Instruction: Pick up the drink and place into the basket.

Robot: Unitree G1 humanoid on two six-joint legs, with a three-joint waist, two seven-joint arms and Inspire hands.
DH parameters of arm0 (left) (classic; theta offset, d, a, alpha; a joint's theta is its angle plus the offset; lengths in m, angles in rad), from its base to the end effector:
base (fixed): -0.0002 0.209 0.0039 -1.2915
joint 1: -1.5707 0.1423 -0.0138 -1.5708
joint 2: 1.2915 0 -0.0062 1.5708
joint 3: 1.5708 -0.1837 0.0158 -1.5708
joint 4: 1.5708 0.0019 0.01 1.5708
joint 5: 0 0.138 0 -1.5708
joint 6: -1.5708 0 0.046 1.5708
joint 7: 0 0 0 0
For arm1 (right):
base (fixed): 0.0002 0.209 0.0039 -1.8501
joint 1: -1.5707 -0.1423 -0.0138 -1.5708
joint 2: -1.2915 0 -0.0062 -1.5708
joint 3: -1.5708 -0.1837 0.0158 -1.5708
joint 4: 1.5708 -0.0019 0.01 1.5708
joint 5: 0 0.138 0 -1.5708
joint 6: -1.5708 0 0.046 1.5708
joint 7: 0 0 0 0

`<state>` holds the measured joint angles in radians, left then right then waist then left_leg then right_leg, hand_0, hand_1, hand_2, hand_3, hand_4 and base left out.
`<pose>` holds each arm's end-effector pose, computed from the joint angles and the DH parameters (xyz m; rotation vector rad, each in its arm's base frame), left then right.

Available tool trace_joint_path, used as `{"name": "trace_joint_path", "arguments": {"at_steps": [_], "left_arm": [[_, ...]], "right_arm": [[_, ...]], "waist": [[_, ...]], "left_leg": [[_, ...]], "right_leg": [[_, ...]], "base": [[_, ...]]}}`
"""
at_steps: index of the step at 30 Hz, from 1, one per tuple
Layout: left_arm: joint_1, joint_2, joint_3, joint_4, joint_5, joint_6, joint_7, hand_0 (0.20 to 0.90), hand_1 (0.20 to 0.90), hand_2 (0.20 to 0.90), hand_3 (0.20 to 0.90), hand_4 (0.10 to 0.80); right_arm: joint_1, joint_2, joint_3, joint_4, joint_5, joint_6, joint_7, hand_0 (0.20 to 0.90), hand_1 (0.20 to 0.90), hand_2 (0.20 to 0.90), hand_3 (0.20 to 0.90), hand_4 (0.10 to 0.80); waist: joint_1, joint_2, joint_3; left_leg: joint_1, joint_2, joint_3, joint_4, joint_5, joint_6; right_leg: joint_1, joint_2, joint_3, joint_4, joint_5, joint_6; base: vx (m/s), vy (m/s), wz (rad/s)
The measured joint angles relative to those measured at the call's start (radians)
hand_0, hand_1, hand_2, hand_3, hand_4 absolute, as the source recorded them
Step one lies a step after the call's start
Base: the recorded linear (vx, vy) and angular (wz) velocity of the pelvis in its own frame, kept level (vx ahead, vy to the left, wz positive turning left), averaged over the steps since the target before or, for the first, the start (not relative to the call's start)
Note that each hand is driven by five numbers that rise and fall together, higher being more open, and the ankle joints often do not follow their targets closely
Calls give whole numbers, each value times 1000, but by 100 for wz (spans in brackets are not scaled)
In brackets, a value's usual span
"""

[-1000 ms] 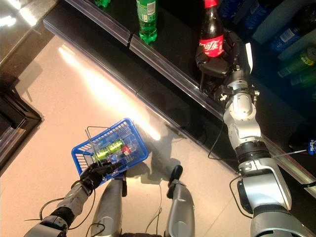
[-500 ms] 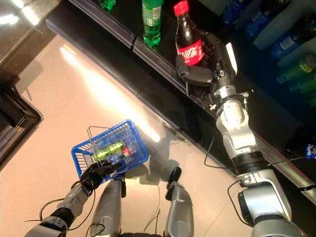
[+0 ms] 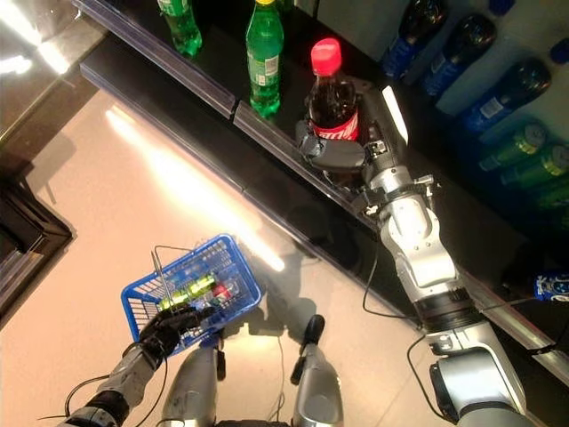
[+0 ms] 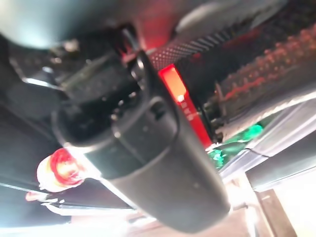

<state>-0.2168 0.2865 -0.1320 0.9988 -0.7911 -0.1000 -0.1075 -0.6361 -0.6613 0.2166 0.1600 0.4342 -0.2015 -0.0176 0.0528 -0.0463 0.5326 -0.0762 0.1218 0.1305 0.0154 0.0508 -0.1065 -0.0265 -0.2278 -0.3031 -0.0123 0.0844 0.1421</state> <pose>0.1872 0.2254 -0.0633 -0.4157 0.6109 0.2237 0.2923 -0.2046 0.1993 -0.2603 -0.5825 0.2078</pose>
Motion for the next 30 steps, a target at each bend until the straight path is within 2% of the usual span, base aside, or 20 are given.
{"name": "trace_joint_path", "arguments": {"at_steps": [5,12,23,25,30], "left_arm": [[25,-3,13,-7,3,1,-7,300,300,300,200,100],[78,-5,36,-73,21,7,-15,300,300,300,200,100],[97,-7,39,-187,-40,36,-18,300,300,300,200,100],[98,-7,39,-221,-57,44,-19,300,300,300,200,100],[115,-9,39,-301,-90,47,-40,300,300,300,200,100]], "right_arm": [[25,0,-32,-64,0,17,20,300,300,300,200,100],[34,0,-58,-90,1,41,45,300,300,300,200,100],[113,1,-88,-158,6,56,61,300,300,300,200,100],[125,8,-92,-158,5,61,60,300,300,300,200,100],[154,37,-92,-173,5,70,59,300,300,300,200,100]], "waist": [[-2,-3,-2],[1,-5,-22],[1,-10,-55],[2,-10,-55],[26,-11,-56]], "left_leg": [[65,-6,5,-41,4,1],[151,-8,46,-86,7,4],[164,-10,45,-88,14,6],[163,-9,44,-88,21,6],[162,-9,37,-88,27,6]], "right_leg": [[65,0,-21,-34,2,4],[147,2,-26,-66,3,4],[176,2,-55,-71,3,4],[186,3,-76,-71,3,4],[190,4,-79,-71,3,4]], "base": [[123,7,3],[91,9,2],[5,10,5],[10,7,18],[1,13,5]]}}
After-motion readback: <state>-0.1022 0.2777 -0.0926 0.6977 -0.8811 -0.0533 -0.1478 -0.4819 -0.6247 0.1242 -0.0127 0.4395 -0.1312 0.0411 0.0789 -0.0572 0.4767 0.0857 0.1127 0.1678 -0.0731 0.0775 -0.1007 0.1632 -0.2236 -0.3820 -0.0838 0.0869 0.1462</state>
